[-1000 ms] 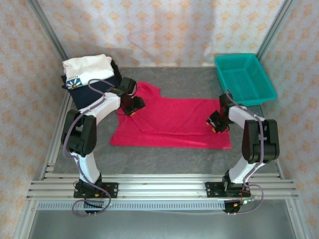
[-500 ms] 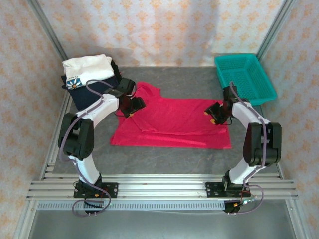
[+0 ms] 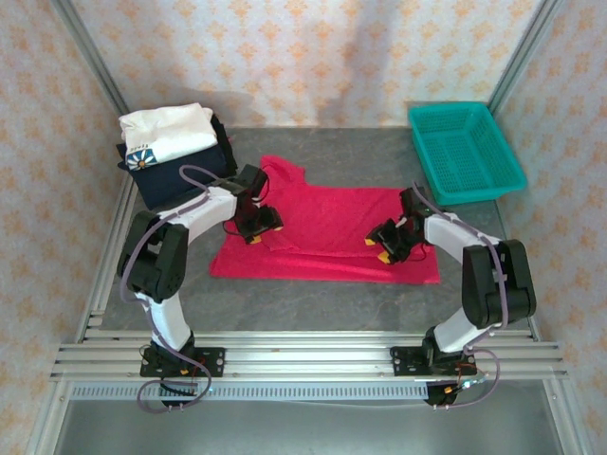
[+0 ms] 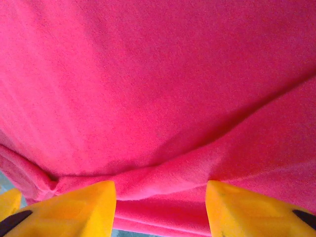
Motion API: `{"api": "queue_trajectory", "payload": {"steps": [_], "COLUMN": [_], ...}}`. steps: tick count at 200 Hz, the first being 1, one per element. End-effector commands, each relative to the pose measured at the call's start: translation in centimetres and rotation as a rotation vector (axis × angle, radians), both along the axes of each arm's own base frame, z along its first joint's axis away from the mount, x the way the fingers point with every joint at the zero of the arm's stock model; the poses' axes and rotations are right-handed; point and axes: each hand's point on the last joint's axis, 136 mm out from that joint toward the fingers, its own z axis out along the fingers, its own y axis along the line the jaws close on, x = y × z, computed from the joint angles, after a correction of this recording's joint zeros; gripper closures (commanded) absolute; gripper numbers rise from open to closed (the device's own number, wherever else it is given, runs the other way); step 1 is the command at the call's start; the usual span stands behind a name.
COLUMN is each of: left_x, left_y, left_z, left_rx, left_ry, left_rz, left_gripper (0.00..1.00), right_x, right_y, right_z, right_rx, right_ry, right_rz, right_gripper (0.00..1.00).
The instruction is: Fold and stack the t-shirts
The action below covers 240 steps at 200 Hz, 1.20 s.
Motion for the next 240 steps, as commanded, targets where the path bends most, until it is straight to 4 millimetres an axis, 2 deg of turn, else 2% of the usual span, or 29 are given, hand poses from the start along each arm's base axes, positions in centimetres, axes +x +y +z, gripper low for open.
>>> {"api": "queue_trajectory", "payload": {"steps": [1,31,55,78,87,92,107,119,142,188,240], "left_x": [-2.1,-2.9,-2.0,-1.0,-0.2,0.0,1.0,1.6,2.7,6.2,9.0], "left_y": [-0.5,-0.4,-1.1,-0.9,-1.1,-1.1,-1.6,-1.8,-1.4,-0.2,-0.2], "left_z": [-0.8,-1.7,-1.9,-2.3,-1.7,-2.7,-2.3,-2.0,-1.1,0.5,0.2], "left_rx": [0.022,0.023,0.003,0.038,0.039,0.047,0.039,0.038,0.062,0.065,0.072], "left_ry": [0.081,0.100,0.079,0.077,0.053,0.071,0.057,0.046,0.019,-0.048,-0.056], "left_rz": [-0.019,0.003,0.016,0.011,0.013,0.015,0.014,0.012,0.008,0.062,0.070], "left_gripper": [0.40,0.44,0.51,0.67,0.75,0.80,0.91,0.96,1.00,1.00,1.00], "right_x": [1.5,2.1,2.3,2.3,2.2,2.2,2.1,2.1,2.0,2.2,3.1], "right_y": [0.5,0.7,0.8,0.8,0.8,0.8,0.8,0.8,0.9,1.1,1.1], "right_z": [0.6,0.7,0.5,0.1,-0.1,-0.2,-0.3,-0.4,-0.2,-0.1,-0.8], "right_rx": [0.003,0.008,0.010,0.009,0.009,0.008,0.010,0.008,0.014,0.023,0.012], "right_ry": [-0.033,-0.038,-0.032,-0.026,-0.019,-0.018,-0.014,-0.009,-0.012,-0.027,-0.026], "right_rz": [0.018,0.023,0.030,0.035,0.037,0.038,0.042,0.046,0.051,0.052,0.057], "right_gripper": [0.49,0.49,0.49,0.49,0.49,0.49,0.49,0.49,0.49,0.48,0.47]}}
